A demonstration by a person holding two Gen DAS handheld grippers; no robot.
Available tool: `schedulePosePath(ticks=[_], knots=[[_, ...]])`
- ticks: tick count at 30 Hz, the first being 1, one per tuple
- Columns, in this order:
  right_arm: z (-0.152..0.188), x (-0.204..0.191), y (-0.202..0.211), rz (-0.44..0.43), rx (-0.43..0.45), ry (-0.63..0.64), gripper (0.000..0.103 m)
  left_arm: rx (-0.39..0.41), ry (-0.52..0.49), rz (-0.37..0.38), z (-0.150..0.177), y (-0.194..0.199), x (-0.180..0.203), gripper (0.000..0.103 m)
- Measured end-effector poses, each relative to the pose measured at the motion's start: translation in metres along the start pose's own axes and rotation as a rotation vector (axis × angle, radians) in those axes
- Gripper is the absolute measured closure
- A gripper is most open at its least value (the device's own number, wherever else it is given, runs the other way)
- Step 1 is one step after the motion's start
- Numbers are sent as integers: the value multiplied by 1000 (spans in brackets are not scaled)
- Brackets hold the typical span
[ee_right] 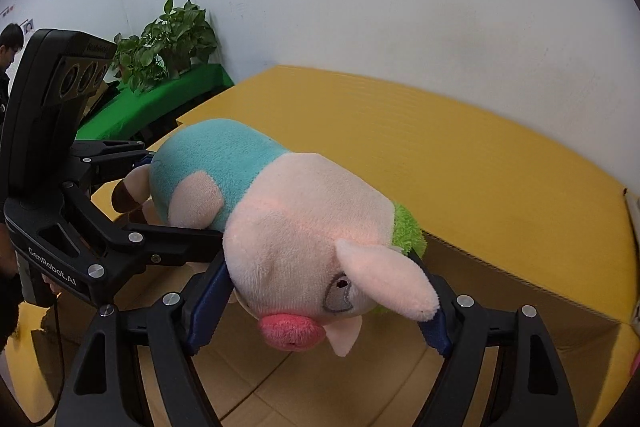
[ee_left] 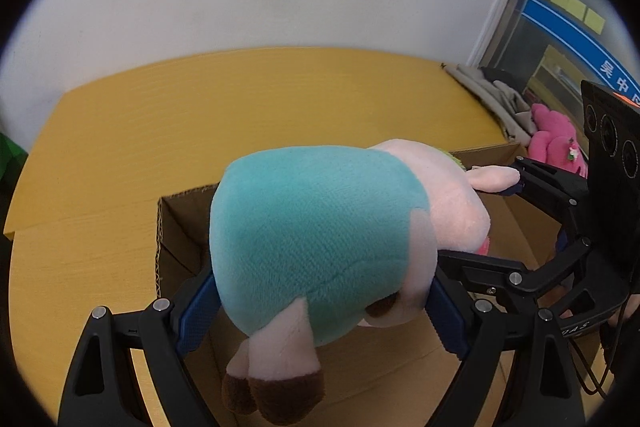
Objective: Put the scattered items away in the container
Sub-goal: 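Lift the pig plush with both grippers and carry it over the cardboard box, then lower the pig plush into the box and open both grippers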
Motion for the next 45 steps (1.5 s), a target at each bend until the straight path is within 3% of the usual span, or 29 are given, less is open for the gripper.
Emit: schedulePosePath(ticks=[7, 15, 17, 25, 31, 37, 39, 41, 45], knots=[[24, 8, -22, -7, -30, 6, 23, -99, 49, -24, 11, -28, -11, 12], [28, 17, -22, -36, 13, -15, 23, -61, 80, -60, 14, -23, -19, 9], [30, 17, -19, -43, 15, -22, 14, -52, 98, -56, 15, -22, -19, 9], [24, 3, 21, -58, 11, -10, 4, -5, 3, -142, 21, 11, -12, 9], [39, -11, 77, -37, 31, 26, 1, -19, 15, -118, 26, 15, -14, 8], [65, -15, 53, -23, -82, 6, 1, -42, 112, -80, 28, 7, -23, 8], [69, -21, 39, -33, -97, 0, 5, -48, 112, -69, 29, 4, -22, 8], [66, -25, 25, -36, -87, -12, 23, -43, 113, -62, 29, 3, -20, 8], [56, -20, 9, 2, -45, -58, 30, 2, 91, -83, 26, 8, -17, 8]])
Point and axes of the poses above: each gripper's, at about its wrist camera, not at the fingertips, and y roughly against the way its jaws point, x to its right, z to its underside, the point moved 7 cm from there along -y, roughly the way its jaws point, and after that the axes turned 2 degrees about z, right-handed, at the moved point
